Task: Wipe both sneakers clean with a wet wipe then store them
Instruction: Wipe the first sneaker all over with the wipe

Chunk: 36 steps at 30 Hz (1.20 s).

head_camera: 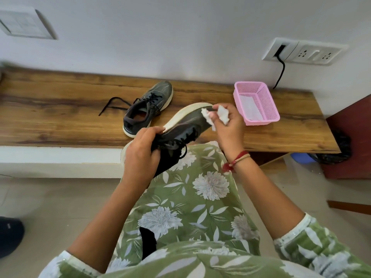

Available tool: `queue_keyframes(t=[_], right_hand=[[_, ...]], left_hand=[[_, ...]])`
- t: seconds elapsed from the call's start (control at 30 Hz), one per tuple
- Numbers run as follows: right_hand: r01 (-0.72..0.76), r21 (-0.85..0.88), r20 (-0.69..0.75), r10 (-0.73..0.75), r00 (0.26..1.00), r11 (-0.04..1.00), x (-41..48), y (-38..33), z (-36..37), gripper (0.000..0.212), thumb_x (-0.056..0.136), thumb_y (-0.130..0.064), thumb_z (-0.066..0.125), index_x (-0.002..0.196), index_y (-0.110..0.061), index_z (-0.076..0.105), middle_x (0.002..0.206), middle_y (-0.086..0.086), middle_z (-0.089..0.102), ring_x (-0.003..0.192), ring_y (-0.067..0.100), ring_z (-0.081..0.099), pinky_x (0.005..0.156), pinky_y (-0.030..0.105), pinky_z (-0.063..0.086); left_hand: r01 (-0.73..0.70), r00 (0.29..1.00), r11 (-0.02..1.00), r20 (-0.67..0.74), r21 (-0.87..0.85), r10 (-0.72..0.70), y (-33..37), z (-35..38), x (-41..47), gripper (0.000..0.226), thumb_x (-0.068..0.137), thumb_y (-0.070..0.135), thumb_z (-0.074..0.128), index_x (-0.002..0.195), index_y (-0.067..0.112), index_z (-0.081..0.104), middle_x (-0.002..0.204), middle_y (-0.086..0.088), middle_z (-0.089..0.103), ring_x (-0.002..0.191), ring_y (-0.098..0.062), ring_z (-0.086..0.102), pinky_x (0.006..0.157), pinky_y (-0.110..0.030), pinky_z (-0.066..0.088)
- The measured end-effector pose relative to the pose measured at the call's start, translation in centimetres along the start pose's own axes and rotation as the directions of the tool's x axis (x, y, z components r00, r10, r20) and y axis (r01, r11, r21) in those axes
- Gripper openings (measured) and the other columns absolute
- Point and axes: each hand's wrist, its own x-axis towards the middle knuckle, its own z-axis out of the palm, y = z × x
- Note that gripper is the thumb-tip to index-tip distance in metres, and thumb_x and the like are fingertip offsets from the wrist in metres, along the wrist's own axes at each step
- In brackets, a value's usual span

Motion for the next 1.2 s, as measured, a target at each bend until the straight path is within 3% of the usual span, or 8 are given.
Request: queue_keyframes(t=[0.27,0.4,0.53,0.7,0.83,0.93,1.07,1.2], right_hand=[[0.498,-0.235,0.396,-0.385,0.834,0.835,-4.4,-0.8,2.8,0.036,0.077,0.004,0.062,0.107,-0.015,0.056,0.092,0.002,0.067,0.085,0.019,0.061,0.070,0.034,0.050],[0.434,-0.319,0.286,-0.351,0.892,0.843,-2.7,0.0,2.2,0.032,0.077,0.006,0.062,0.103,-0.011,0.053,0.092,0.002,0.068,0.086,0.021,0.064,0.069,0.042,0.053],[0.440,-0.127,0.426,-0.352,0.834,0.889,-4.2,-1.3,2.7,0.024,0.078,0.002,0.060,0.097,-0.010,0.052,0.091,0.002,0.068,0.091,0.015,0.065,0.073,0.029,0.051],[0.459,-0.298,0.361,-0.347,0.866,0.837,-1.9,-0.2,1.8,0.028,0.077,0.009,0.055,0.092,-0.014,0.048,0.087,0.002,0.063,0.084,0.021,0.063,0.065,0.036,0.050],[0.495,-0.157,0.510,-0.359,0.782,0.855,-3.6,-1.4,2.5,0.021,0.077,0.005,0.058,0.090,-0.009,0.050,0.083,0.003,0.063,0.077,0.018,0.060,0.063,0.028,0.044],[0.554,-0.343,0.500,-0.352,0.791,0.758,-1.5,-0.5,1.6,0.024,0.079,0.005,0.057,0.091,-0.013,0.047,0.080,0.003,0.060,0.074,0.022,0.057,0.061,0.034,0.046],[0.458,-0.229,0.503,-0.298,0.811,0.859,-3.2,-0.9,2.5,0.024,0.078,0.005,0.060,0.089,-0.013,0.049,0.078,-0.002,0.058,0.070,0.016,0.054,0.057,0.018,0.038],[-0.071,0.229,0.308,-0.003,0.951,0.971,-2.0,-1.7,1.5,0.031,0.080,-0.002,0.067,0.088,-0.028,0.052,0.094,-0.007,0.058,0.085,0.011,0.058,0.065,0.024,0.053]], left_hand=[[0.035,0.999,0.999,-0.010,0.014,-0.035,0.7,-0.1,0.4,0.042,0.065,0.000,0.046,0.101,0.005,0.069,0.098,-0.007,0.069,0.091,-0.022,0.062,0.079,-0.024,0.045],[0.037,0.999,0.999,0.011,0.028,-0.037,0.8,0.1,0.0,0.041,0.066,0.000,0.048,0.100,0.005,0.069,0.099,-0.008,0.069,0.091,-0.024,0.063,0.080,-0.029,0.048],[0.053,0.999,0.999,0.011,0.012,-0.053,0.8,0.3,0.1,0.042,0.063,-0.002,0.047,0.098,0.006,0.070,0.097,-0.007,0.069,0.089,-0.023,0.062,0.077,-0.022,0.044],[0.048,0.999,0.998,0.023,0.027,-0.049,1.0,0.6,0.0,0.042,0.064,-0.001,0.049,0.100,0.007,0.070,0.096,-0.006,0.069,0.088,-0.022,0.061,0.076,-0.024,0.044],[0.048,0.999,0.999,0.014,0.010,-0.048,0.7,0.6,-0.1,0.043,0.062,-0.002,0.047,0.098,0.006,0.069,0.094,-0.008,0.068,0.086,-0.023,0.060,0.074,-0.021,0.042],[0.028,0.999,1.000,0.028,0.015,-0.028,1.0,0.7,-0.2,0.042,0.063,-0.002,0.048,0.098,0.005,0.069,0.094,-0.008,0.068,0.086,-0.025,0.061,0.074,-0.029,0.048],[0.012,1.000,0.999,0.027,0.030,-0.013,0.8,1.0,-0.1,0.040,0.062,-0.003,0.048,0.096,0.004,0.068,0.093,-0.010,0.068,0.084,-0.028,0.062,0.071,-0.031,0.049],[0.016,1.000,1.000,-0.024,-0.004,-0.016,0.4,0.7,0.2,0.038,0.064,-0.001,0.048,0.096,0.005,0.068,0.093,-0.005,0.067,0.087,-0.019,0.058,0.072,-0.029,0.045]])
